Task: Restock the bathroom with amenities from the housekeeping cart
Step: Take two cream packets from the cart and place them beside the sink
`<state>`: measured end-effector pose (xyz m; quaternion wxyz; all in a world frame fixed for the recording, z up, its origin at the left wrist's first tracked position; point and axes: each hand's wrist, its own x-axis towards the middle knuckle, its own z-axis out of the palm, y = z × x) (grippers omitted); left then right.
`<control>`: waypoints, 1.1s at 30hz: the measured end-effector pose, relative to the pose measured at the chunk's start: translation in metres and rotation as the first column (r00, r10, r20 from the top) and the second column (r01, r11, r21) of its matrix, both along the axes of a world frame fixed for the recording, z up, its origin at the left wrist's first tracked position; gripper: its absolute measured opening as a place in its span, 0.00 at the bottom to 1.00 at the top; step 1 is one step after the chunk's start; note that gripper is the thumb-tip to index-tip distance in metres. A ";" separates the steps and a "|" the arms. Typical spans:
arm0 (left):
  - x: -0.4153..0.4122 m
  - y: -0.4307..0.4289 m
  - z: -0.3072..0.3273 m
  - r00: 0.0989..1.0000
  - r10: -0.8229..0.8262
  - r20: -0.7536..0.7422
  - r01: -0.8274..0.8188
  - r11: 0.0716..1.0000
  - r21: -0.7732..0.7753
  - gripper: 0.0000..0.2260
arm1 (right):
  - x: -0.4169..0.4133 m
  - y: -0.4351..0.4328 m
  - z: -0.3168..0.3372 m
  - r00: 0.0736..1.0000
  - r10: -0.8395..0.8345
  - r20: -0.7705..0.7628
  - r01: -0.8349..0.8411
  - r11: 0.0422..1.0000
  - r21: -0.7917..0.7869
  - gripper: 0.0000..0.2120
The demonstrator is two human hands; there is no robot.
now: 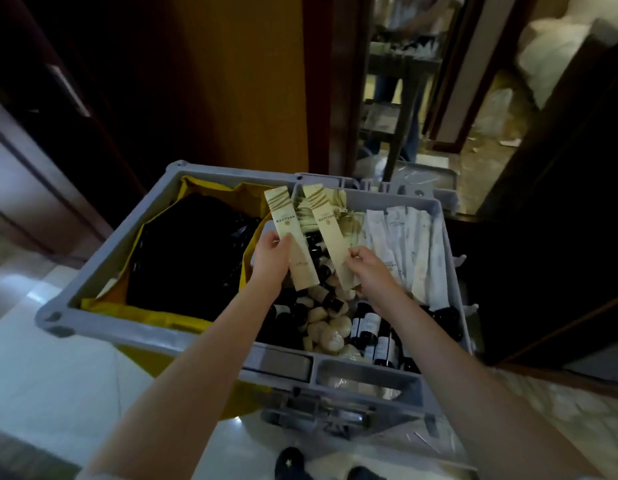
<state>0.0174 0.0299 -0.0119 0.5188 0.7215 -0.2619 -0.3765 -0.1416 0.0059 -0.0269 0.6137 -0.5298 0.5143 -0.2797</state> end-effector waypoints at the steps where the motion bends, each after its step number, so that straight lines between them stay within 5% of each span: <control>1: -0.003 0.004 0.002 0.999 0.041 -0.005 -0.041 0.999 -0.014 0.06 | 0.000 -0.002 0.001 1.000 0.021 0.019 -0.021 1.000 0.002 0.05; 9: -0.023 0.084 -0.004 0.907 0.420 0.024 -0.415 0.904 -0.102 0.07 | 0.017 0.021 0.011 0.931 0.362 -0.040 -0.363 0.914 -0.179 0.12; 16: -0.038 0.203 0.003 0.747 0.656 -0.108 -0.665 0.731 -0.153 0.05 | 0.046 0.119 0.017 0.722 0.691 0.001 -0.665 0.695 -0.274 0.10; 23: -0.071 0.338 -0.023 0.343 0.915 -0.211 -0.938 0.347 -0.019 0.08 | 0.070 0.230 0.003 0.406 0.913 -0.047 -0.902 0.392 -0.183 0.14; 33: -0.149 0.548 -0.061 -0.258 0.950 -0.175 -0.966 -0.253 0.052 0.07 | 0.062 0.432 -0.029 -0.145 0.967 -0.210 -0.978 -0.173 -0.120 0.13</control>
